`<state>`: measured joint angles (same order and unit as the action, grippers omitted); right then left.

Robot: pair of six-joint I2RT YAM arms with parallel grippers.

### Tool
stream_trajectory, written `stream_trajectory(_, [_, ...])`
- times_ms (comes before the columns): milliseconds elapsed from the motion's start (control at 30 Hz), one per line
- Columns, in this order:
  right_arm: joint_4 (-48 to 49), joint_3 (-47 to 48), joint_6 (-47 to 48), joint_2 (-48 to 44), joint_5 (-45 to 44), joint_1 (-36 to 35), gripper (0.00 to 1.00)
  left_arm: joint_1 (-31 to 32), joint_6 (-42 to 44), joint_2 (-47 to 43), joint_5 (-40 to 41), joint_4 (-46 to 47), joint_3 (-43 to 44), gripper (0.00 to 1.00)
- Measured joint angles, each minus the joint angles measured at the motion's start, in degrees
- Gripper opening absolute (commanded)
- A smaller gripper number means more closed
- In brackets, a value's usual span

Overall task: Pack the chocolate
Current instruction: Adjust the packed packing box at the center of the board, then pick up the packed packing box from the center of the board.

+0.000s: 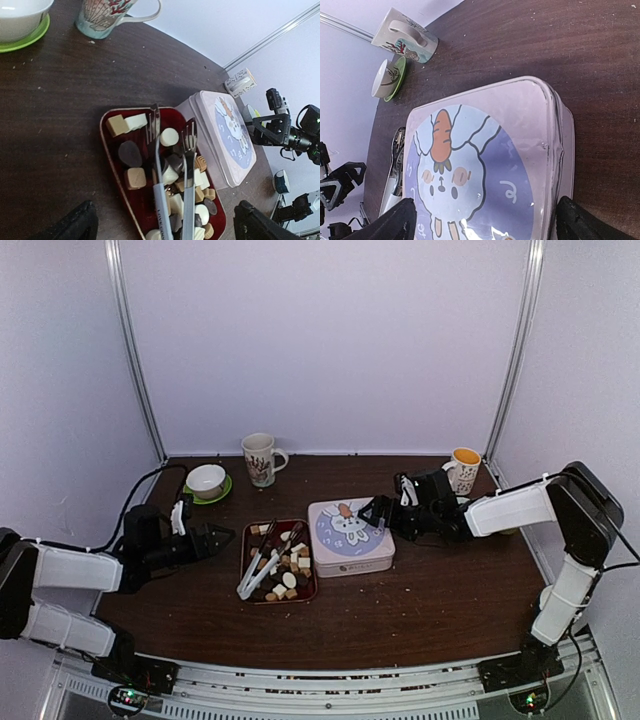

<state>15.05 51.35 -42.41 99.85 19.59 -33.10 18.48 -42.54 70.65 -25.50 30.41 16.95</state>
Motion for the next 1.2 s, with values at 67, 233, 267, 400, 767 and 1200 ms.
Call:
stream_trajectory(67, [-0.44,0.09,0.52,-0.07,0.13,-0.04,0.97,1.38,-0.07,0.63,0.02,-0.24,2.19,0.98])
stream_trajectory(233, [-2.58,-0.07,2.1,-0.85,0.24,-0.28,0.97,7.17,-0.2,2.62,1.05,-1.64,8.81,0.98])
stream_trajectory(267, [-2.86,-0.39,2.25,-1.38,0.26,-0.31,0.97,8.44,-0.37,3.19,1.46,-1.88,10.03,0.98])
stream_trajectory(400, [-2.69,-2.23,2.32,-3.56,1.31,-0.44,0.96,13.2,-2.1,6.78,4.09,-2.08,14.86,0.98])
stream_trajectory(767, [1.46,-9.05,-0.85,-5.31,4.5,-0.72,0.91,22.67,-9.42,23.43,12.02,-8.35,29.29,0.9])
stream_trajectory(1200, [1.14,-9.6,0.09,-6.1,5.07,-0.79,0.87,25.24,-13.49,34.58,11.19,-13.31,40.13,0.85])
